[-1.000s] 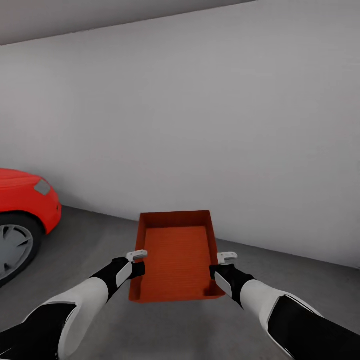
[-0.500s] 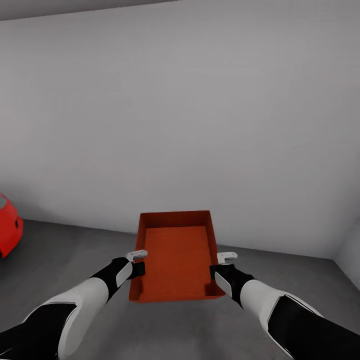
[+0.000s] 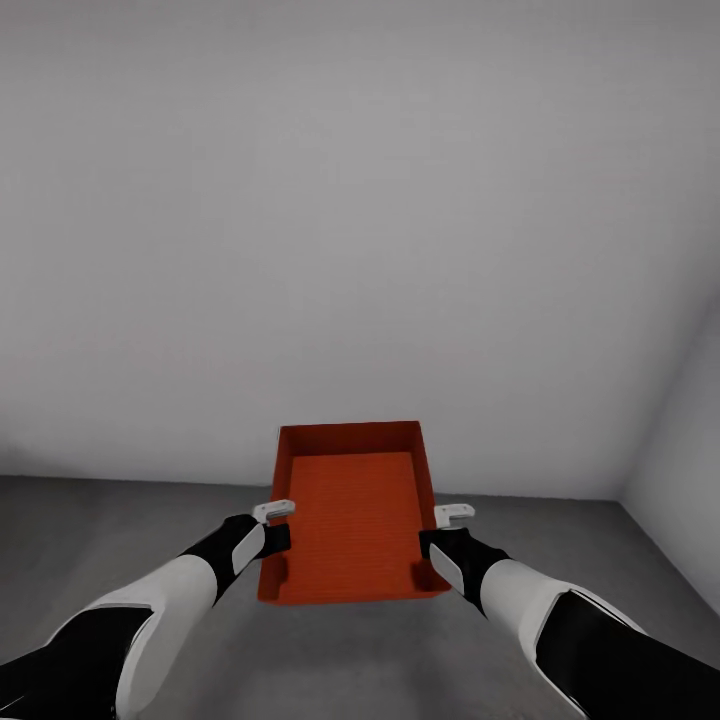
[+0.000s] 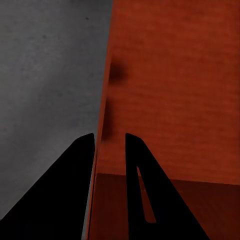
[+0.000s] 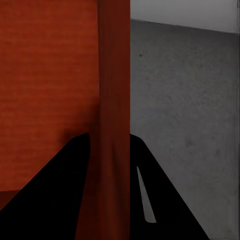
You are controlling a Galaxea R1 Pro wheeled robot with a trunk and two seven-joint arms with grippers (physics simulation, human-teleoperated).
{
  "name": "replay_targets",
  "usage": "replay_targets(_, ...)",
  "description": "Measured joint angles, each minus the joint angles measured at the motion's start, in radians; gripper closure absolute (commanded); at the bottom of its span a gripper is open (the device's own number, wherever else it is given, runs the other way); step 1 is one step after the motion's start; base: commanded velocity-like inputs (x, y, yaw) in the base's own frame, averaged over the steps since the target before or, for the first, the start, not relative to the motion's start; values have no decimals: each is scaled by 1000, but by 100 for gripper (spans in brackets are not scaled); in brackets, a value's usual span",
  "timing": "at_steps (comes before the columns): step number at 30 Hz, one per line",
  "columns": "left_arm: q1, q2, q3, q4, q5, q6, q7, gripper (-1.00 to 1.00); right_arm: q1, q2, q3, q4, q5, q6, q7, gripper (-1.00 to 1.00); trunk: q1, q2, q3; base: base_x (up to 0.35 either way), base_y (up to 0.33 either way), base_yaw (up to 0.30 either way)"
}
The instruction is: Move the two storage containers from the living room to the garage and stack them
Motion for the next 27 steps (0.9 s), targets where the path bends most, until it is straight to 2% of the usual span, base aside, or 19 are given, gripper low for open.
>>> replay_targets(5, 0, 0, 0, 0, 0, 0, 0, 100, 0, 0, 0, 0, 0, 0, 0, 100, 0, 0, 0, 3, 0, -160)
replay_targets(27, 0, 0, 0, 0, 0, 0, 0, 100, 0, 0, 0, 0, 0, 0, 0, 100, 0, 0, 0, 0, 0, -3)
